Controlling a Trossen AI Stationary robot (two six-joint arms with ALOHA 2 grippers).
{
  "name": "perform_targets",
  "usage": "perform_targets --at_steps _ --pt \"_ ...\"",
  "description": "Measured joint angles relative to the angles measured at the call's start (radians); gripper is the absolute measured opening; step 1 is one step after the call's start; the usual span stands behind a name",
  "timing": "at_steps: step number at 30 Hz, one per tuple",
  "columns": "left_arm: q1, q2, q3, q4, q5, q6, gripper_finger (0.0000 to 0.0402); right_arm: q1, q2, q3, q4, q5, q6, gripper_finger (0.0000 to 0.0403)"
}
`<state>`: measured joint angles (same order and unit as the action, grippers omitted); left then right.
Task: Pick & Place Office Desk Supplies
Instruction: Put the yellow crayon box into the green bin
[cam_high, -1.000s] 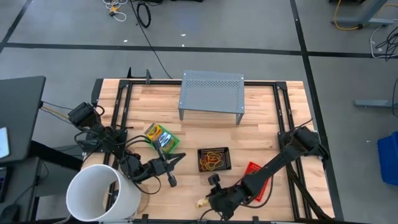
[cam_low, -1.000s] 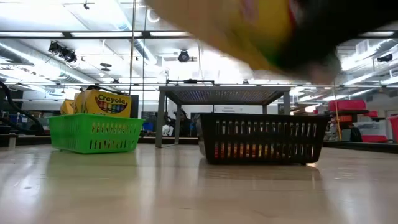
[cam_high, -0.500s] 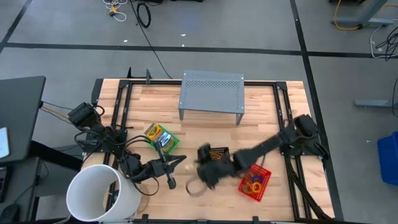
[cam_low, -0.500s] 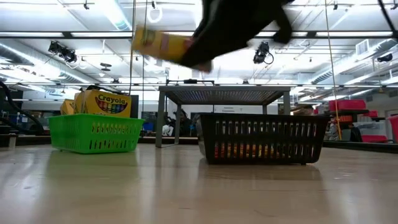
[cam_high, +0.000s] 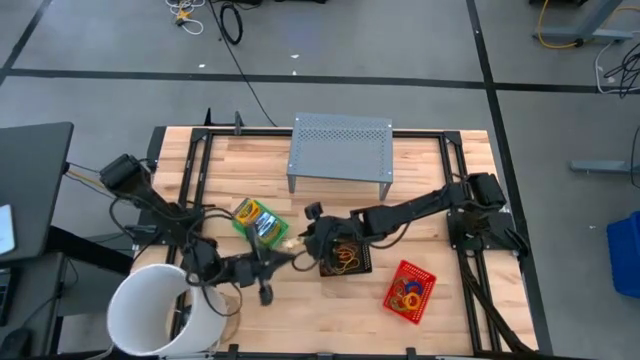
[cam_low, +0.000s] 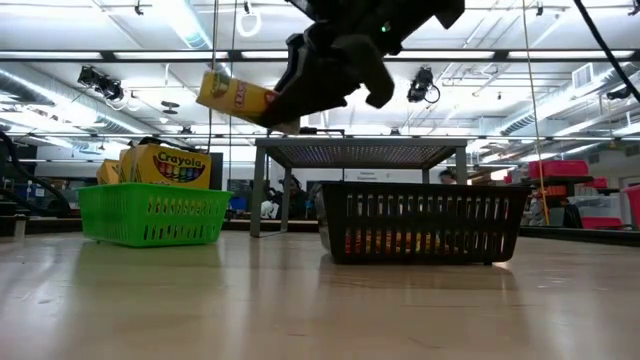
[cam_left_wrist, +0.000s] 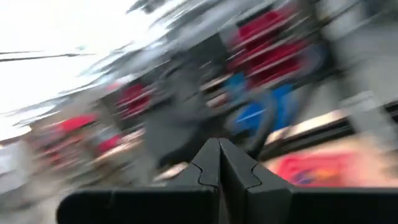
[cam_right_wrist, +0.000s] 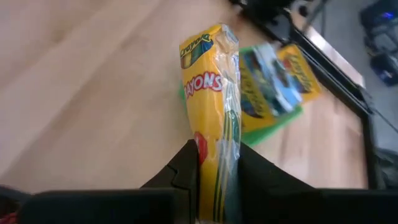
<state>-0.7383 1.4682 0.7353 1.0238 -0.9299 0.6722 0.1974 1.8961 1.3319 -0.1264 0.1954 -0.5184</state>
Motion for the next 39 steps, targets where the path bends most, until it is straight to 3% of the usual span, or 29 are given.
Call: perform_targets --at_steps 4,6,8,16,18,23,26,32,36,39 --pt "0.072 -0.085 0.000 -0.246 0.448 -0.324 0.0001 0.002 0.000 0.000 -0.023 -0.054 -0.002 0.0067" --pt "0.127 -0.103 0.000 -0.266 0.685 -0.428 0.0001 0.004 0.000 0.000 -0.034 -0.070 -0.002 0.0067" --pt "0.168 -0.114 0.000 -0.263 0.786 -0.465 0.0001 0.006 0.000 0.000 -0.043 -0.077 -0.003 0.0067" --pt "0.305 -0.201 -0.009 -0.402 0.805 -0.530 0.0001 0.008 0.000 0.000 -0.044 -0.118 -0.005 0.0067" --pt "0.318 -0.228 -0.059 -0.338 0.787 -0.530 0.0001 0.008 0.000 0.000 -0.045 -0.121 -0.010 0.0067" --pt "0.339 -0.290 -0.318 0.102 0.738 -0.504 0.0001 0.008 0.000 0.000 -0.056 -0.123 -0.023 0.0067" --pt "0.374 -0.338 -0.462 0.258 0.722 -0.529 0.0001 0.006 0.000 0.000 -0.061 -0.126 -0.041 0.0067" --pt "0.465 -0.417 -0.611 0.276 0.664 -0.573 0.0001 -0.036 0.000 0.000 -0.050 -0.257 -0.077 0.0067" --pt "0.536 -0.450 -0.662 0.265 0.682 -0.589 0.0001 -0.083 0.016 -0.001 0.010 -0.292 -0.119 0.0067" --pt "0.599 -0.450 -0.684 0.264 0.731 -0.623 0.0001 -0.125 0.024 -0.001 0.046 -0.379 -0.144 0.0067"
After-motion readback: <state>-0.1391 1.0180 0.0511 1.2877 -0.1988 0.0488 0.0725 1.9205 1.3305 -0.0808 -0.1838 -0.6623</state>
